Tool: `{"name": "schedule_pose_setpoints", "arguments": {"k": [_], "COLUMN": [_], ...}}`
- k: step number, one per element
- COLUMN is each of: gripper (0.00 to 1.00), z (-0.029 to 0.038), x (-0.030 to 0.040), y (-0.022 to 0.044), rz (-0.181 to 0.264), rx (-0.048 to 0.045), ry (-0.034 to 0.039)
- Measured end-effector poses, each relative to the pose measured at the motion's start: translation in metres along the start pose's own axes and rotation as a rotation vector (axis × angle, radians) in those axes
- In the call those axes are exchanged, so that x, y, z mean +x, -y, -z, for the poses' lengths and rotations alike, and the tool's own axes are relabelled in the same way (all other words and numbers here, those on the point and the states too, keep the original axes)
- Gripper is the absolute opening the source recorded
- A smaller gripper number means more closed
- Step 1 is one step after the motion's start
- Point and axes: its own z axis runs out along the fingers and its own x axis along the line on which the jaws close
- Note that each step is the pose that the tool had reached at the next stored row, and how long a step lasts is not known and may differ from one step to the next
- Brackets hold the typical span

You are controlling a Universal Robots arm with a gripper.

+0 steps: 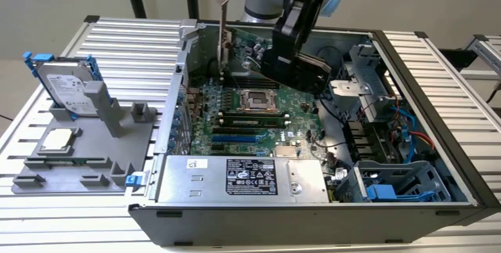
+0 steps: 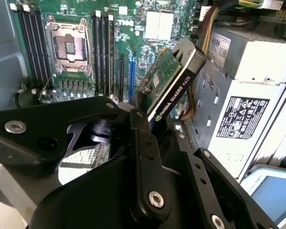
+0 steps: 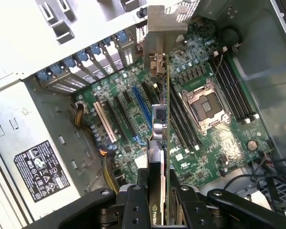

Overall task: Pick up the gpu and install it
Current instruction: 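Insert the gpu into the slot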

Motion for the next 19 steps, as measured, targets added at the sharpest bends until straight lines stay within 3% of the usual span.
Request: {"name": "schedule_pose_setpoints", "arguments": {"k": [19], "gripper": [0.0], "z": [0.0024], "x": [-0.0001], "y": [-0.0001], "rz": [0.107], "rx": [-0.002], "ry": [-0.0055]}}
